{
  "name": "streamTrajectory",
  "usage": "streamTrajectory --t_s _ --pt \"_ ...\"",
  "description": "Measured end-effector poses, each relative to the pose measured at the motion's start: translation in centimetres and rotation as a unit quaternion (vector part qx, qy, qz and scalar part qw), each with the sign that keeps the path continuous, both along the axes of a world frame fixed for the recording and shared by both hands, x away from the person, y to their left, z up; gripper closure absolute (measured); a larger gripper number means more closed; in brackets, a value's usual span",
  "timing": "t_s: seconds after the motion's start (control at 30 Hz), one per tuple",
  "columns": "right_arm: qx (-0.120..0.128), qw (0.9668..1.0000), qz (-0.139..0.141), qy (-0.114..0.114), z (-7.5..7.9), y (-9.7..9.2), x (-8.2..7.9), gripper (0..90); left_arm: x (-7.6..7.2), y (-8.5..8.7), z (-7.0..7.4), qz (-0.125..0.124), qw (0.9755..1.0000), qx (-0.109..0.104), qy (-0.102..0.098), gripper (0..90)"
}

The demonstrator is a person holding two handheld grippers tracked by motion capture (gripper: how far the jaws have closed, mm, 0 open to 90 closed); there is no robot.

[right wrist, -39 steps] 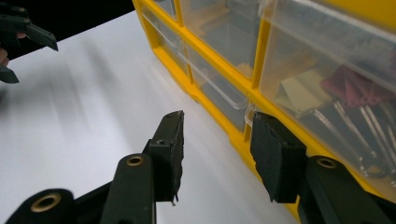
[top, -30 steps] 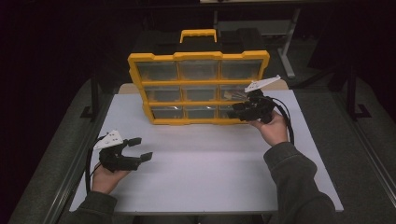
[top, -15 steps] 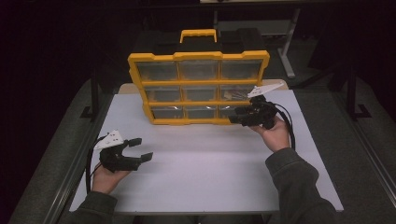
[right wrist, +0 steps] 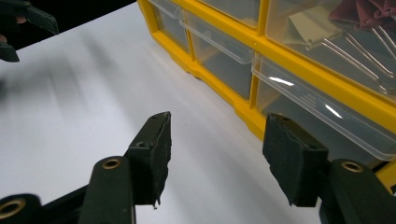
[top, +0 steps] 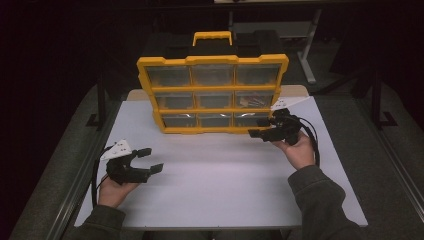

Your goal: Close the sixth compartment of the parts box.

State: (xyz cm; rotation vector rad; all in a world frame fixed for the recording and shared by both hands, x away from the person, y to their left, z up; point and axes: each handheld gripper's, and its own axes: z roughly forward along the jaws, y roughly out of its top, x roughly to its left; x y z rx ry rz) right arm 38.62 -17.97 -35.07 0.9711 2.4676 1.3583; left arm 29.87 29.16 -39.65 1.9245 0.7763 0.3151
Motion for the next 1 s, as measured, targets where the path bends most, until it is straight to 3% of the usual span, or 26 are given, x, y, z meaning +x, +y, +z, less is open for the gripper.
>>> streamTrajectory --t_s 0.3,0.6,0.7,1.0 --pt "0.001 1.0000 -0.009 -0.002 -0.5 -0.6 -1.0 35.2 0.0 -0.1 -0.2 0.002 1.0000 -0.009 0.003 21.7" --pt "0.003 0.9997 -0.023 -0.003 -1.1 -1.8 -1.9 31.2 0.0 0.2 -0.2 -0.006 0.9999 0.010 0.001 21.5" --pt "0.001 0.9997 -0.025 -0.006 -1.3 -2.1 -2.2 30.2 0.0 0.2 -0.3 0.000 1.0000 0.000 0.004 21.4" --pt "0.000 0.9993 -0.038 -0.006 -2.0 -2.9 -3.1 25.3 -0.1 0.3 -0.4 0.000 1.0000 -0.002 0.004 21.4"
